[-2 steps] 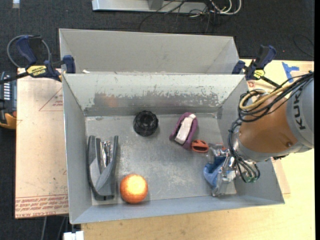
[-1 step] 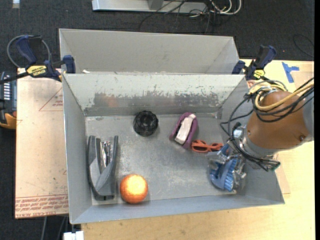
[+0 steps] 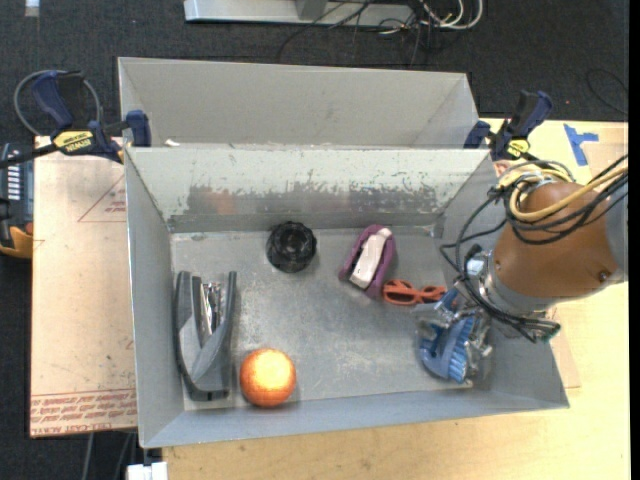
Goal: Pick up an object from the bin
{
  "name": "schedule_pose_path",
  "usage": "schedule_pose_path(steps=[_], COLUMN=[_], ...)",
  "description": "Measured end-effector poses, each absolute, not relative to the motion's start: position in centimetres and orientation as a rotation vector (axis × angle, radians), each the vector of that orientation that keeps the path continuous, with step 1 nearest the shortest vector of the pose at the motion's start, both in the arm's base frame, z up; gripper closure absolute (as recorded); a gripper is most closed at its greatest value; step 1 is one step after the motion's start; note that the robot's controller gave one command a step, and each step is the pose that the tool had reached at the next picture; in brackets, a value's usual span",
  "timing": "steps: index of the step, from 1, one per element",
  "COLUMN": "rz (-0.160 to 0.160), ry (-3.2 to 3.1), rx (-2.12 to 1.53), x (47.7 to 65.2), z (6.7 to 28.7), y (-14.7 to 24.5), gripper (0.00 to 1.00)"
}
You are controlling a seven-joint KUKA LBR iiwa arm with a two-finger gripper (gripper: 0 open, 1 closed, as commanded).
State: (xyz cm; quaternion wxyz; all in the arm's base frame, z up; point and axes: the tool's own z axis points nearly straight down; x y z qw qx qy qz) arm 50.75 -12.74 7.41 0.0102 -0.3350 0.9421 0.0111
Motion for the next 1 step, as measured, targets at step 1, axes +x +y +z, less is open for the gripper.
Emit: schedule_pose_path(steps=[1], rz=[0.032], ry=[2.947], rx=[-1.045], x=[50.59], z=[10.44], y=[-12.88], gripper=[1.0])
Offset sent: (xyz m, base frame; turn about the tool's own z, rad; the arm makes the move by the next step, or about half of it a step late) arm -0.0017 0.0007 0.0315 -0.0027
